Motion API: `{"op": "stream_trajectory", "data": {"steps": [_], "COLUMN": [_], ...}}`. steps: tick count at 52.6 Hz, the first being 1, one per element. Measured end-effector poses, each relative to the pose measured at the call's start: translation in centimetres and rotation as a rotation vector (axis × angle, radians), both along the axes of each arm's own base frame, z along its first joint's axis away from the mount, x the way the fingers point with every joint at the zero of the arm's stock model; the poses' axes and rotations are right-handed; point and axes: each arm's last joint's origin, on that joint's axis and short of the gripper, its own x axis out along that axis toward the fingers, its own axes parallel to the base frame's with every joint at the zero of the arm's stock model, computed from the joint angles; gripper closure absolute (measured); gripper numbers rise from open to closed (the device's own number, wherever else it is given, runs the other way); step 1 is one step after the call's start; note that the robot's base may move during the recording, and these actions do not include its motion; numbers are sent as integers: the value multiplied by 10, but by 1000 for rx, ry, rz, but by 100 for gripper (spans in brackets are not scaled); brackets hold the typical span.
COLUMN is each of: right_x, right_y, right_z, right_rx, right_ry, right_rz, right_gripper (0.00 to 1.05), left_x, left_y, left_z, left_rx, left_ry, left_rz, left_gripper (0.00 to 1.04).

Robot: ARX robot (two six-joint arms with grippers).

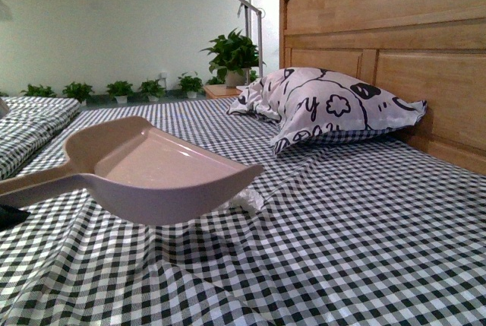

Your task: Clean up trash

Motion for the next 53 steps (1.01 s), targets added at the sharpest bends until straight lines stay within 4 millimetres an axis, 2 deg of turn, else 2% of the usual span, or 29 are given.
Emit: {"op": "stream_trajectory", "data": {"steps": [18,39,53], "right_x": [0,0,0], "right_y": [0,0,0], "right_z": [0,0,0], "right_rx": [0,0,0], "right_ry": [0,0,0], "right_rz": [0,0,0], "right_gripper": [84,84,84], "left_x": [17,32,39], "left_y": [-2,2,2], "left_z": [-28,-52,-60], "left_rx": [52,71,86], "left_ry": [85,152,185], "left_rz": [-48,-64,-61], "left_gripper": [77,77,77]}}
